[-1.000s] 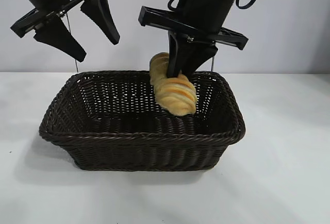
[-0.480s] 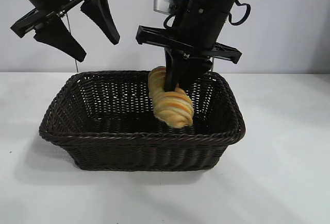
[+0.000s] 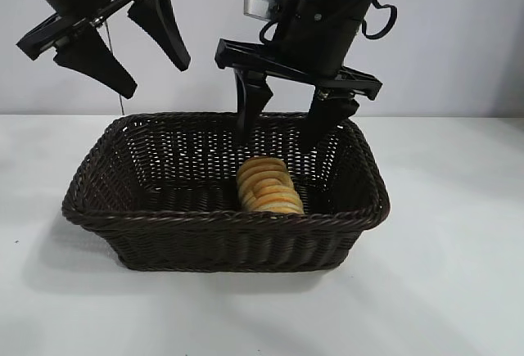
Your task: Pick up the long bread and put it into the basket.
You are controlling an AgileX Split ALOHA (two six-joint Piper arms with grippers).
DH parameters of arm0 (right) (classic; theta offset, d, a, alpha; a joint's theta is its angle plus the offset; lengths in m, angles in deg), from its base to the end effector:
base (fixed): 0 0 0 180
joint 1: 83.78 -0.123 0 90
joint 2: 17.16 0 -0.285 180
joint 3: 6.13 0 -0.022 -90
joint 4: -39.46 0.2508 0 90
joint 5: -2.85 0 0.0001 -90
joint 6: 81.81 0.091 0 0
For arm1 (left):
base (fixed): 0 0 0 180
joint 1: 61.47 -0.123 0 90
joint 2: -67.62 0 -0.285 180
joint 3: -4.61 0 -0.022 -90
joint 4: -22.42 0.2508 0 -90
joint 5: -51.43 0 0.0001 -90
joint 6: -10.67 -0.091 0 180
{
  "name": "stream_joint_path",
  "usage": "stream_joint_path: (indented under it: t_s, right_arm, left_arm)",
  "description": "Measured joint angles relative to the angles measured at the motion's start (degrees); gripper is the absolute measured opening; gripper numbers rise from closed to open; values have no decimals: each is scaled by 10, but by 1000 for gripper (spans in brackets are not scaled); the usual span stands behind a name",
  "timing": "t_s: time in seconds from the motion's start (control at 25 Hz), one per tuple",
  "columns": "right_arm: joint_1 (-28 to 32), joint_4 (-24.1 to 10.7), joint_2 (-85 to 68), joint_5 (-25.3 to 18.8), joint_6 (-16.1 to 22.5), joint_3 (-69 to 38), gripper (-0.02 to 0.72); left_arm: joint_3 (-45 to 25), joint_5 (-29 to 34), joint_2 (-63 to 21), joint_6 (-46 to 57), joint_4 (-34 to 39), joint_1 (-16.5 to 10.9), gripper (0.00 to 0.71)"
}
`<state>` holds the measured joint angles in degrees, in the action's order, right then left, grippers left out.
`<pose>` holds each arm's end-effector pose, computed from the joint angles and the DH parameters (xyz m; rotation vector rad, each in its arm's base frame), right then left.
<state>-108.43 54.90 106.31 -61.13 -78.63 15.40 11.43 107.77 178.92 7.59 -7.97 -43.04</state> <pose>0.3815 0.1990 0.2450 -0.4177 2.9018 0.4542 0.3524 -0.1579 0.2712 0.2111 2.7783 -0.7526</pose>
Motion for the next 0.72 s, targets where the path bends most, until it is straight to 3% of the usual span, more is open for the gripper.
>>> stream_joint_path:
  t_s: [0.28, 0.56, 0.72]
  right_arm:
    - [39, 0, 0, -56, -14, 70, 538]
    - [107, 3, -3, -64, -19, 85, 538]
    - [142, 23, -12, -66, -22, 85, 538]
  left_arm:
    - [0, 0, 0, 0, 0, 0, 478]
    - [0, 0, 0, 0, 1, 0, 478]
    - [0, -1, 0, 0, 1, 0, 478]
